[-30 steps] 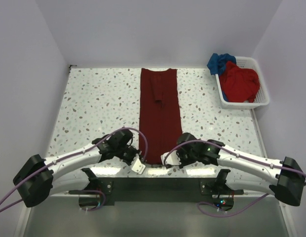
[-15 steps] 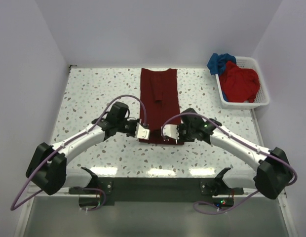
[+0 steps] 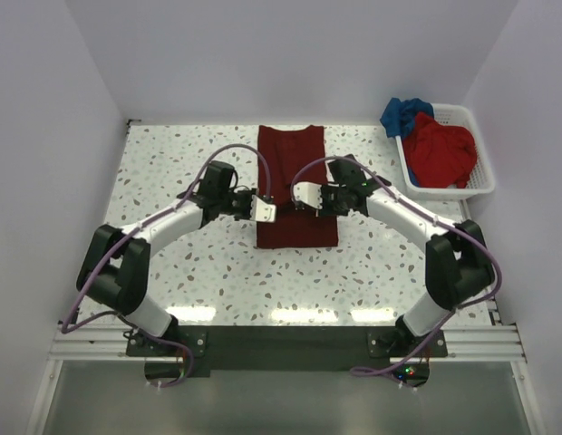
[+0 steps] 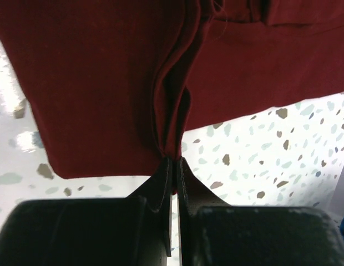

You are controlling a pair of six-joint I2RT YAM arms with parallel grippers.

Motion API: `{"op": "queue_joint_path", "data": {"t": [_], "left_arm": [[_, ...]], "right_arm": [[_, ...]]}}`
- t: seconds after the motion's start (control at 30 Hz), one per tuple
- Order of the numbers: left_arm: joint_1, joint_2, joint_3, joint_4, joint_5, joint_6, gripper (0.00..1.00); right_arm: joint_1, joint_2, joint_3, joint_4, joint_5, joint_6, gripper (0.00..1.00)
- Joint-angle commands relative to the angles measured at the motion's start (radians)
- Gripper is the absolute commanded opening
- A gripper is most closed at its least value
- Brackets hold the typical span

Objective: Fold and stack the t-shirts
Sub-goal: Fold the tshirt

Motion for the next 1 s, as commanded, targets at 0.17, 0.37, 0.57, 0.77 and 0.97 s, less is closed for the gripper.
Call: {"op": "queue_joint_path", "data": {"t": [0.17, 0.37, 0.57, 0.77, 0.97], "left_arm": [[0.038, 0.14, 0.134, 0.109, 0.006, 0.054, 0.0], [0.061, 0.247, 0.203, 0.151, -0.01, 0.055, 0.0], [0.079, 0.318, 0.251, 0.2, -0.027, 0.069, 0.0], [0.09, 0.352, 0.285, 0.234, -0.027, 0.071, 0.0], [0.093, 0.395, 0.299, 0.235, -0.048, 0.077, 0.11]], "right_arm": [[-0.055, 0.153, 0.153, 0.099, -0.045, -0.062, 0.0], [-0.078, 0.259, 0.25, 0.094, -0.051, -0.071, 0.0], [-0.084, 0.332, 0.314, 0.112, -0.049, -0.074, 0.0], [-0.09, 0.384, 0.365, 0.131, -0.048, -0.071, 0.0], [-0.09, 0.427, 0.395, 0.123, -0.01, -0.073, 0.0]]}}
